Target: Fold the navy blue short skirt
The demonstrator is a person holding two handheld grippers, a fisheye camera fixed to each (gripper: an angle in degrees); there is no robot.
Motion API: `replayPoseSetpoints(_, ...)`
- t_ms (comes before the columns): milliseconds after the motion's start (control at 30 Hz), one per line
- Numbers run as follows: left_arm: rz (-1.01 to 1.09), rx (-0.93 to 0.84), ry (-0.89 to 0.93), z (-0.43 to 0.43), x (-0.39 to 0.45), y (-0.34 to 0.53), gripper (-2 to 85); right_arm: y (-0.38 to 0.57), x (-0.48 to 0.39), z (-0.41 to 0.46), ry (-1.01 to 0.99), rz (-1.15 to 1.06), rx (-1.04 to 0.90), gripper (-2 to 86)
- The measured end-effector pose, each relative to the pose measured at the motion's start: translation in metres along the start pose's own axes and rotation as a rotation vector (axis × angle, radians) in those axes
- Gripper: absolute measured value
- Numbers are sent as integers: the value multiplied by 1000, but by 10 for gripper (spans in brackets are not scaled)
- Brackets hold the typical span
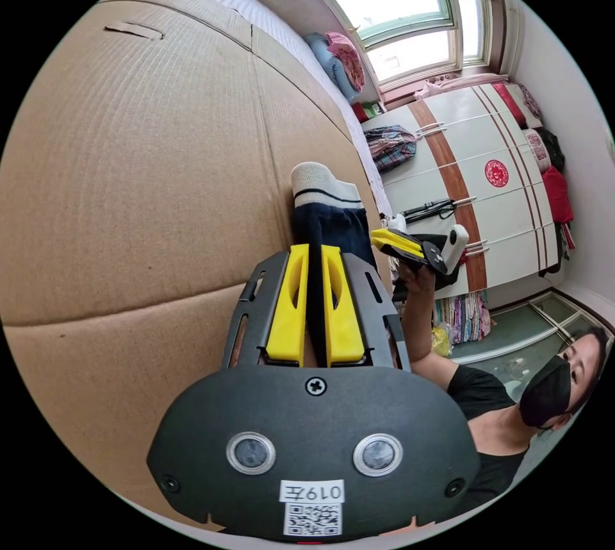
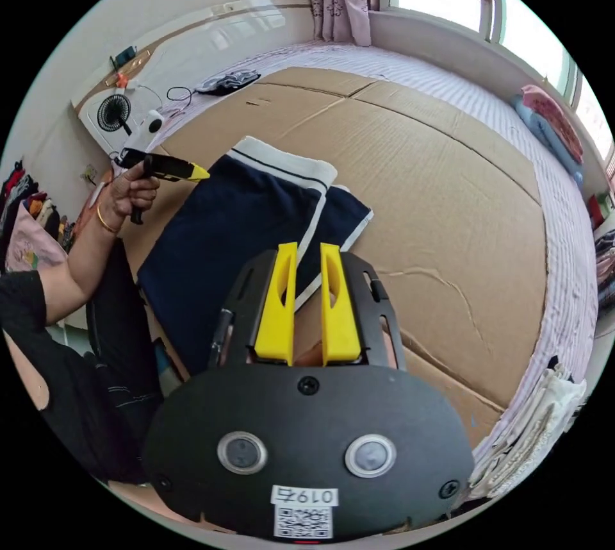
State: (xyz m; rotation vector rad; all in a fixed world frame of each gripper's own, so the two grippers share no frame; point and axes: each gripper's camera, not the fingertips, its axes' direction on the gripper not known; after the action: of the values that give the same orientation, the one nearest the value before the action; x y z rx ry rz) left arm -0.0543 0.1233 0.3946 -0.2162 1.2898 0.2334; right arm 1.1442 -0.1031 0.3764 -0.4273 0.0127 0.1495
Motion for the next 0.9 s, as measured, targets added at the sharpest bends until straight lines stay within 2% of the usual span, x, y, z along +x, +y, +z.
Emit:
replayPoseSetpoints(67, -3, 2, 5, -1, -2, 0, 12, 6, 28, -6, -185, 81, 59, 92)
replayPoseSetpoints(133, -7, 4, 11, -1, -4, 1, 12, 8, 48, -13, -250, 148, 110, 93)
replayPoseSetpoints(333, -20, -2, 29, 1, -10, 0, 13, 2, 63, 7, -292, 205, 58, 76)
replayPoseSetpoints(500, -13, -6, 14, 1, -9, -2, 13, -6, 61, 14, -222, 206, 24, 62)
replayPoseSetpoints(667, -19, -7, 26, 1, -12, -2, 14, -2, 79, 7, -329, 212, 73, 15)
replayPoseSetpoints(900, 4, -9, -40, 0, -5, -1, 15, -7, 74, -1, -252, 174, 55, -5)
